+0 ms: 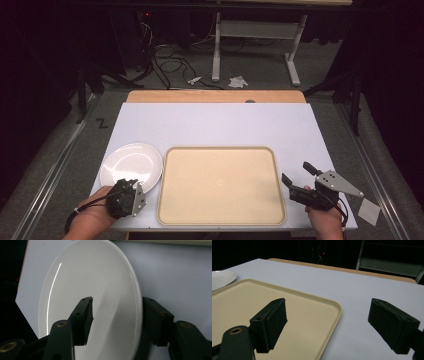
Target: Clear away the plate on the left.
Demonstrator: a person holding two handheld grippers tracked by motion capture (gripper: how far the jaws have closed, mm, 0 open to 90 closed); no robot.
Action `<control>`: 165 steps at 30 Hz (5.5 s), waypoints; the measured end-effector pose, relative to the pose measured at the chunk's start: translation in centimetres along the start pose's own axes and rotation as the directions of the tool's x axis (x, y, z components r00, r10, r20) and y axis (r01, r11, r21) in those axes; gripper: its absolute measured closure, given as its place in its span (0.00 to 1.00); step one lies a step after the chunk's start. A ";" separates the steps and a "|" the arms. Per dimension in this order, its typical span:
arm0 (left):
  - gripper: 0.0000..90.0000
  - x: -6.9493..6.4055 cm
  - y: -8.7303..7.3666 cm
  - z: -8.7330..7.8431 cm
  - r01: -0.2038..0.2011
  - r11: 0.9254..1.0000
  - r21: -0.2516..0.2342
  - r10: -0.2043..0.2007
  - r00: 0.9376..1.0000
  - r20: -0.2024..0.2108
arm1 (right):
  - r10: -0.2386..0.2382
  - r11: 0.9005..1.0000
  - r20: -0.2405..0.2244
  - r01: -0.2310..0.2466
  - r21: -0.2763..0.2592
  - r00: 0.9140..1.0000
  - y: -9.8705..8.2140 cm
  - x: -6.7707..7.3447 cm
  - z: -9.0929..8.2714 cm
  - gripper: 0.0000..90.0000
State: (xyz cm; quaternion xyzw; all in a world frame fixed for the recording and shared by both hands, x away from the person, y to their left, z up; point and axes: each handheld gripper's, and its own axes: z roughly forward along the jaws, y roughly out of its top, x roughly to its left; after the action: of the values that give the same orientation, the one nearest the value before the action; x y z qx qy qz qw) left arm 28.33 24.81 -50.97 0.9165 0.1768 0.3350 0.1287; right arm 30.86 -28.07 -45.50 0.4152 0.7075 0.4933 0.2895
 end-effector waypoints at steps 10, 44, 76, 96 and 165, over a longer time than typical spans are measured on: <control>0.62 0.2 0.2 0.1 0.023 1.000 0.019 -0.024 0.998 0.051 | 0.002 1.000 -0.008 -0.002 -0.010 1.000 0.1 -0.1 0.1 0.18; 0.86 -0.6 1.2 0.0 -0.045 0.996 0.074 0.041 0.998 0.047 | 0.022 1.000 -0.013 -0.022 -0.011 1.000 -0.1 -0.2 -0.1 0.18; 0.97 0.5 2.2 -1.9 -0.049 0.998 0.049 0.057 0.982 -0.181 | 0.027 1.000 -0.006 -0.027 -0.012 1.000 -0.1 -0.3 -0.1 0.18; 0.96 0.2 2.6 -2.5 -0.046 0.999 0.014 0.048 0.972 -0.229 | 0.021 1.000 -0.013 -0.021 -0.023 1.000 0.0 -0.4 -0.2 0.18; 0.96 -3.1 11.7 -3.6 -0.230 0.943 -0.242 0.172 0.956 -0.239 | 0.013 1.000 -0.002 -0.013 -0.009 1.000 -0.1 -0.3 0.0 0.18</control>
State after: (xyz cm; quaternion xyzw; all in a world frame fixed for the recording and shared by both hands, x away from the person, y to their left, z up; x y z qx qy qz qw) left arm 26.53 13.39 -45.89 0.8625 0.0480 0.4641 0.1961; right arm 30.98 -28.37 -45.60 0.4181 0.7027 0.4988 0.2875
